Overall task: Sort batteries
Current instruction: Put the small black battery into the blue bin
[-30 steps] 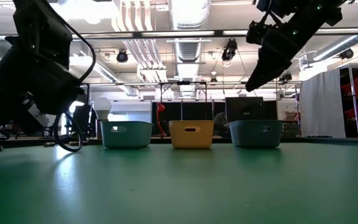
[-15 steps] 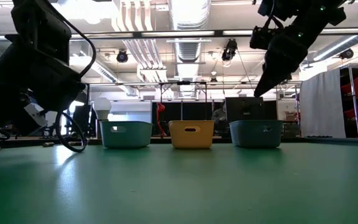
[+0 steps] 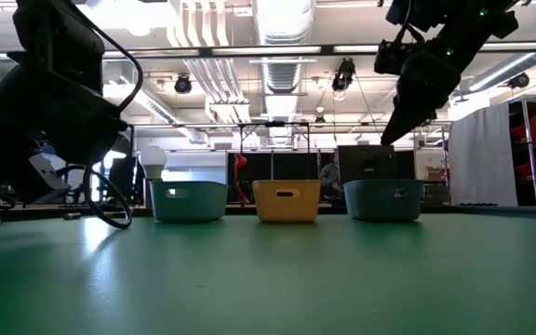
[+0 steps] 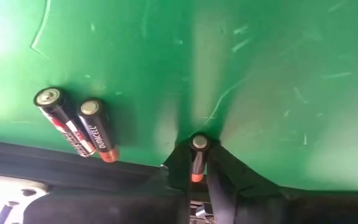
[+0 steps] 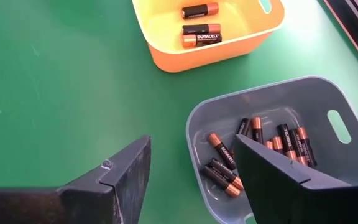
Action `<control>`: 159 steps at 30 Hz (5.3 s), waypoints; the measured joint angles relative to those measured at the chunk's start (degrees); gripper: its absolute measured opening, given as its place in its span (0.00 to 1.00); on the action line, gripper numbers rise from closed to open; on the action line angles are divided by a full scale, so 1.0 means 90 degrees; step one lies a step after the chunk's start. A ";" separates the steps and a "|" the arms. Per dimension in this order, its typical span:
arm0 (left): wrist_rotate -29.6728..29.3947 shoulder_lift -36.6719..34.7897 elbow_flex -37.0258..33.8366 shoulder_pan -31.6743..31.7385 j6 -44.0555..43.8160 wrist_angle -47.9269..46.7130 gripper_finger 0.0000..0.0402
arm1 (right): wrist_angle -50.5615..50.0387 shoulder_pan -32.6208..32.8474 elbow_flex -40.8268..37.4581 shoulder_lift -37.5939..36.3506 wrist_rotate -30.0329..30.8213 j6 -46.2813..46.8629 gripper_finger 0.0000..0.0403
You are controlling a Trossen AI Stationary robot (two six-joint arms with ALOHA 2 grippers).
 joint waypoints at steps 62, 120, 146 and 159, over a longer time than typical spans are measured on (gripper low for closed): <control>-0.4392 -0.0010 -0.0209 -0.0779 -0.0370 0.8224 0.02 | 0.1784 0.2047 0.0267 0.0004 0.0254 -0.0064 0.50; -0.4316 0.0788 0.1233 -0.0898 0.1603 0.9500 0.31 | 0.6953 0.2412 -0.0180 0.4476 0.0802 0.0276 0.50; -0.5465 -0.2915 -0.2015 -0.0930 0.2801 1.2383 0.31 | 0.8200 0.1520 0.0350 0.6222 -0.1033 -0.1247 0.32; -0.5501 -0.3459 -0.2053 -0.0932 0.2571 1.1169 0.31 | 0.7826 0.1479 0.0331 0.6409 -0.1031 -0.1438 0.07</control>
